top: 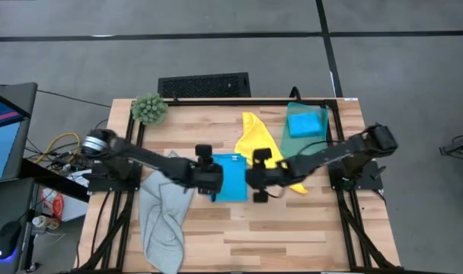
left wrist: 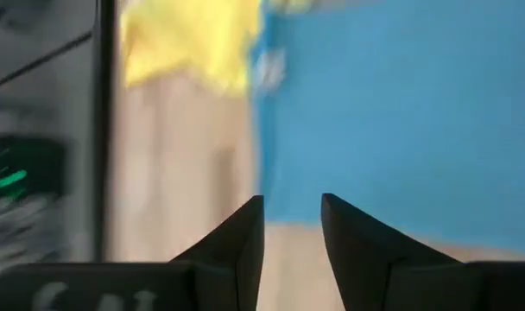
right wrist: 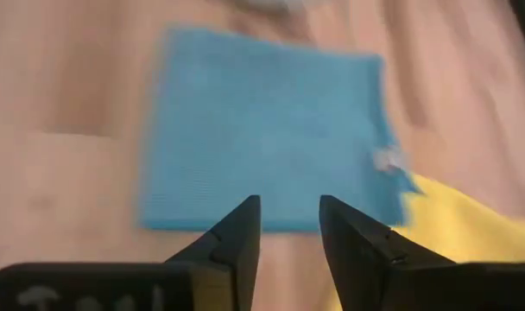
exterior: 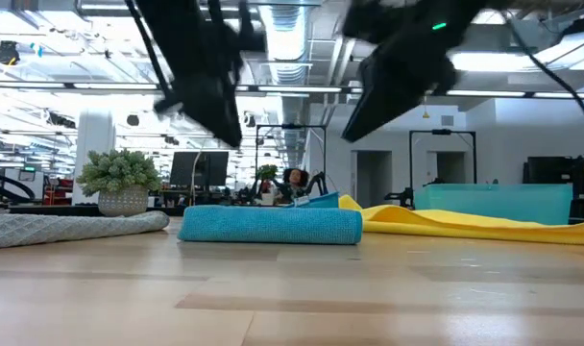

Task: Fold microfiber towels
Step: Fold the blue microfiber cloth

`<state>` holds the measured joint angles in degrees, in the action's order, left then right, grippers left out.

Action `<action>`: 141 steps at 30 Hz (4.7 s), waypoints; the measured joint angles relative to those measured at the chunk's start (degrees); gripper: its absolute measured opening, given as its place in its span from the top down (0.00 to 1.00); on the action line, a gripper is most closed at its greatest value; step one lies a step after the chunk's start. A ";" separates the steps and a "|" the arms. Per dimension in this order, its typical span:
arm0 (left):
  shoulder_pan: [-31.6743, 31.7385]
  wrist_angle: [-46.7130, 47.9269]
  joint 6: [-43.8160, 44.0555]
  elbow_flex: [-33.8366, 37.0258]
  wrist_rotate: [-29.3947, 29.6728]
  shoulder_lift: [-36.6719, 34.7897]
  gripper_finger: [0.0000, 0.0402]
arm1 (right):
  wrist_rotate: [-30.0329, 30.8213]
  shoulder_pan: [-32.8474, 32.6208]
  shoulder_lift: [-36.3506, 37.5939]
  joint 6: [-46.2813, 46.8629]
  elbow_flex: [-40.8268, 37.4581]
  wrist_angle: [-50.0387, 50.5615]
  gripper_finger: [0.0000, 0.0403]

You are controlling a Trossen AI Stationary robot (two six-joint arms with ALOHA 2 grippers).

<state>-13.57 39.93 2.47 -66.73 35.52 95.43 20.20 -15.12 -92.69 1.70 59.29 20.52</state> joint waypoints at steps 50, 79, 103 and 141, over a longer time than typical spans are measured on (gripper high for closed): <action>-18.80 -67.67 23.63 34.17 -3.21 8.30 1.00 | 6.35 -13.95 -20.21 19.45 -19.39 -55.65 0.77; -27.04 -26.63 13.86 10.89 -0.35 8.36 0.56 | 5.21 -16.54 -19.27 1.22 -11.30 -52.37 0.44; -29.97 -54.34 11.72 24.68 8.37 8.73 0.55 | 0.85 -14.13 -26.51 -0.39 -11.97 -59.74 0.50; -29.64 -52.77 13.32 20.34 5.08 14.06 0.97 | 4.43 -17.88 -25.63 8.35 -12.24 -61.25 0.97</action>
<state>-43.21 -12.84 15.79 -46.39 40.60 109.50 24.63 -33.00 -118.32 10.05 47.05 -40.73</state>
